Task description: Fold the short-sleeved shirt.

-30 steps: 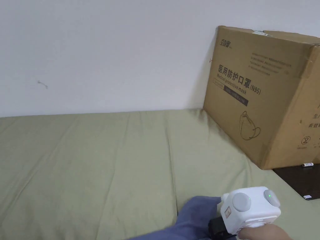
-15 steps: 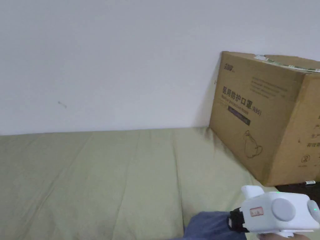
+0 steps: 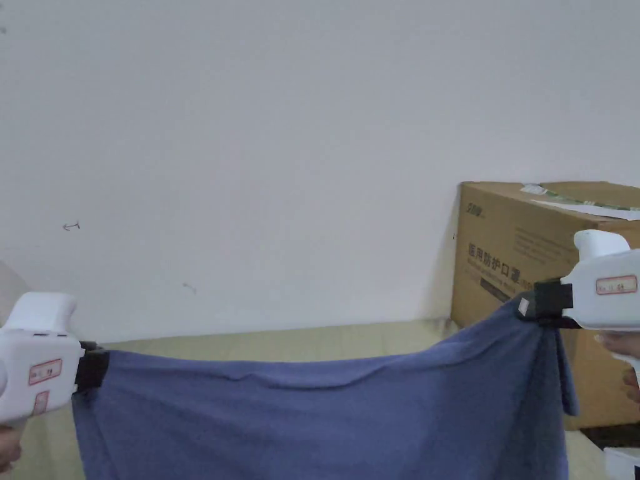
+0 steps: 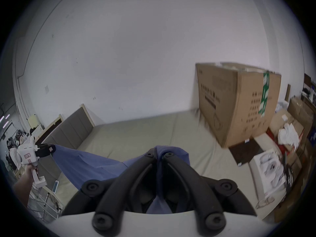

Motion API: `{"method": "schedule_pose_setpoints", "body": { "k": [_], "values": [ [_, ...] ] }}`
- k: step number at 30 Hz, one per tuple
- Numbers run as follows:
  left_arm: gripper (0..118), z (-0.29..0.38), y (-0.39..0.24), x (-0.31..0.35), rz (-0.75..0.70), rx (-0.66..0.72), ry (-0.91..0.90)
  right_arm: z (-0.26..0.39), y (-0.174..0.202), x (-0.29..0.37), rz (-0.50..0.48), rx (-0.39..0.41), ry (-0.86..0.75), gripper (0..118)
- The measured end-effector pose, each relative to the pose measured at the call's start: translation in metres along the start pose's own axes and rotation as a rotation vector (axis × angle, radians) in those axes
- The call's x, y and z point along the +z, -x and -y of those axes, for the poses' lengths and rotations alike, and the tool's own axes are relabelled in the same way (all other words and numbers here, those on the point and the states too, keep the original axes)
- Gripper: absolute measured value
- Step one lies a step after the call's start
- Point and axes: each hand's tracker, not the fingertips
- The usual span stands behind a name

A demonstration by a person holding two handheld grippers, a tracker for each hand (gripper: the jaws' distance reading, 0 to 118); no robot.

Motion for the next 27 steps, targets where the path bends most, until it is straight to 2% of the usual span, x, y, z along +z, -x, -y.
{"method": "schedule_pose_setpoints", "body": {
  "k": [6, 10, 15, 22, 27],
  "values": [
    [3, -0.061, 0.016, -0.005, -0.043, 0.049, -0.059, -0.080, 0.027, -0.010, 0.046, 0.065, -0.101, 3],
    [3, -0.091, 0.028, -0.028, -0.066, 0.083, -0.084, -0.123, 0.036, -0.037, 0.059, 0.055, -0.138, 3],
    [3, -0.125, 0.038, -0.072, -0.107, 0.063, -0.117, -0.162, 0.044, -0.087, 0.112, 0.099, -0.186, 3],
    [3, -0.156, 0.043, -0.132, -0.133, 0.103, -0.175, -0.191, 0.058, -0.147, 0.152, 0.150, -0.263, 3],
    [3, -0.150, 0.038, -0.168, -0.156, 0.099, -0.202, -0.178, 0.055, -0.185, 0.165, 0.176, -0.286, 3]
  ]
}}
